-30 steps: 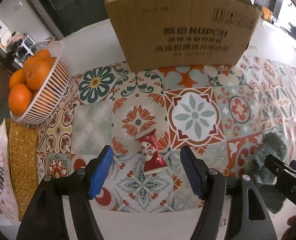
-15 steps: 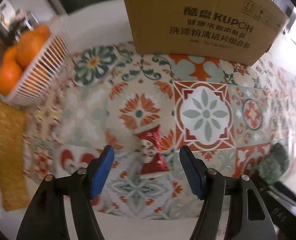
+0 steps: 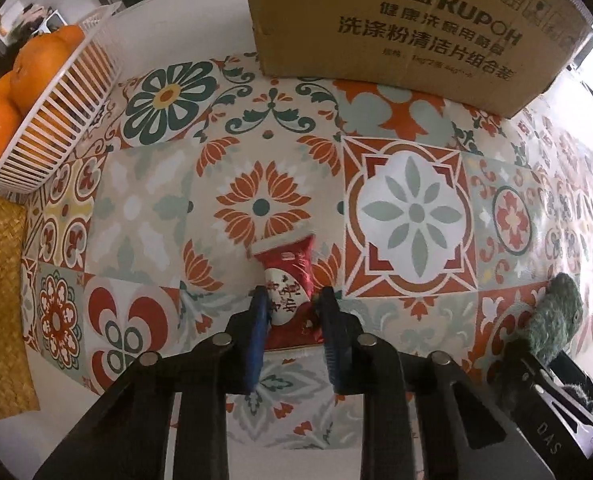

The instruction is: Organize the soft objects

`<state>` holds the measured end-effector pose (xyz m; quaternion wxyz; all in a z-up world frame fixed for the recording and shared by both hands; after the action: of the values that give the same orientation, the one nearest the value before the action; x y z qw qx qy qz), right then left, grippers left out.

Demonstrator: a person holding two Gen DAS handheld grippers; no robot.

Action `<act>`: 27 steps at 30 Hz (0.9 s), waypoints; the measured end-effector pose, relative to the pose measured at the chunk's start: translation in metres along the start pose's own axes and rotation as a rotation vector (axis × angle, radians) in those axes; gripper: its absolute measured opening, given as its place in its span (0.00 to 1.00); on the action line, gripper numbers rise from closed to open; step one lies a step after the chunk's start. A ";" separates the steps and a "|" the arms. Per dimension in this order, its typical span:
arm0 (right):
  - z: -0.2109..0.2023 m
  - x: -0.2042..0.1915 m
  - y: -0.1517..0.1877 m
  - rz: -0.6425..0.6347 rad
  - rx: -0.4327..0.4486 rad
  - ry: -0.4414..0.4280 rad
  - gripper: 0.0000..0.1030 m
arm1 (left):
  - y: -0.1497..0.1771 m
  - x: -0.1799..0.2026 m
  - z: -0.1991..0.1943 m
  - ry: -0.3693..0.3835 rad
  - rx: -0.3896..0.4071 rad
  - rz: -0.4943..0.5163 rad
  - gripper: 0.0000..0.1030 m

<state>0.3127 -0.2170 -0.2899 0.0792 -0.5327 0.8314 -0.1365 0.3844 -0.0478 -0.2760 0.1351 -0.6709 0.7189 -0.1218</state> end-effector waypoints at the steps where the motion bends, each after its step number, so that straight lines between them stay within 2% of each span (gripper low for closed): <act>1: -0.001 0.001 -0.001 0.001 0.008 -0.004 0.65 | 0.000 0.000 0.000 0.005 0.002 0.002 0.23; 6: -0.019 0.010 -0.004 -0.005 0.033 -0.039 0.45 | 0.005 0.011 -0.005 0.029 0.006 0.023 0.22; 12: -0.035 0.019 -0.007 -0.002 0.054 -0.134 0.30 | 0.014 0.017 -0.023 0.061 0.042 0.064 0.22; 18: -0.046 0.019 -0.005 -0.015 0.072 -0.239 0.23 | 0.018 0.024 -0.049 0.102 0.088 0.091 0.22; 23: -0.060 0.021 -0.003 -0.001 0.083 -0.316 0.23 | 0.020 0.025 -0.072 0.146 0.123 0.093 0.22; 27: -0.071 0.023 -0.006 -0.016 0.109 -0.341 0.22 | 0.015 0.013 -0.085 0.183 0.149 0.084 0.22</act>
<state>0.2883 -0.2295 -0.2199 0.2468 -0.5497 0.7930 -0.0896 0.3396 -0.0604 -0.2022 0.1237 -0.6142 0.7447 -0.2299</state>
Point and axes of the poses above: each gripper's, at about its wrist camera, not at the fingertips, and z roughly the way its jaws point, x to its right, y to its underside, the point moved 2 cm from there along z, roughly the way its jaws point, and after that the axes turned 10 degrees about x, right-handed, at the moved point
